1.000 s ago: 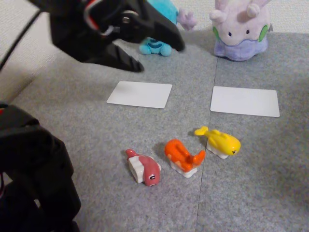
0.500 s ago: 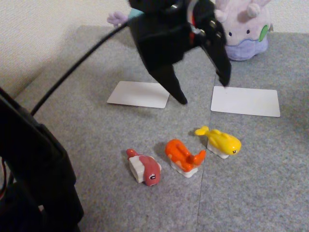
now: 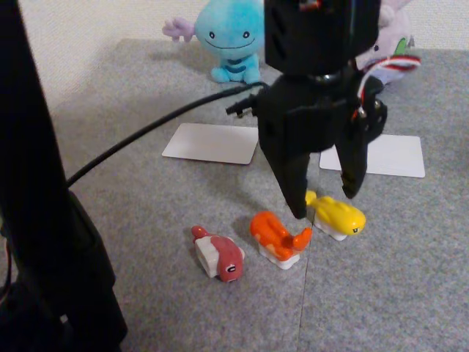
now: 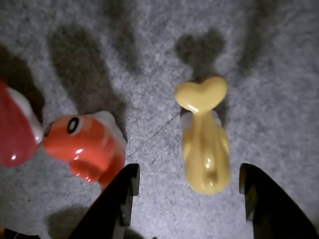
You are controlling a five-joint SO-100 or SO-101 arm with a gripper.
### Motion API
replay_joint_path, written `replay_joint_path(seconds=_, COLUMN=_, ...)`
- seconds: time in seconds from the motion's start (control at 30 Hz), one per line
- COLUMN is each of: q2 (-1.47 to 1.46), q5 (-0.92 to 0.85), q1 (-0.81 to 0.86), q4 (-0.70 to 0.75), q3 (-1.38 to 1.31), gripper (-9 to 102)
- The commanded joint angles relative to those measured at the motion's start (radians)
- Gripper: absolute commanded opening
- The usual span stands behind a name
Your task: Wooper wants to eat egg sudhi, and Goomy wants to eat shrimp sushi
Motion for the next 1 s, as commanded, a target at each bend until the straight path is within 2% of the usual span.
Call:
replay_joint_path(seconds=0.0, q2=-0.017, q5=-0.008, q1=0.002, q4=-0.006, q3=-0.057, gripper=24)
replay_joint_path(seconds=0.43, q2=-0.103, q5=-0.008, q1=0.002, q4=-0.008, q3=-0.083, gripper=24)
replay_joint_path(seconds=0.73, q2=-0.137, q5=-0.006, q1=0.005, q4=-0.071, q3=-0.083, gripper=23)
replay_joint_path(seconds=0.97, q2=-0.137, q5=-0.006, q1=0.003, q4=-0.071, q3=-0.083, gripper=9)
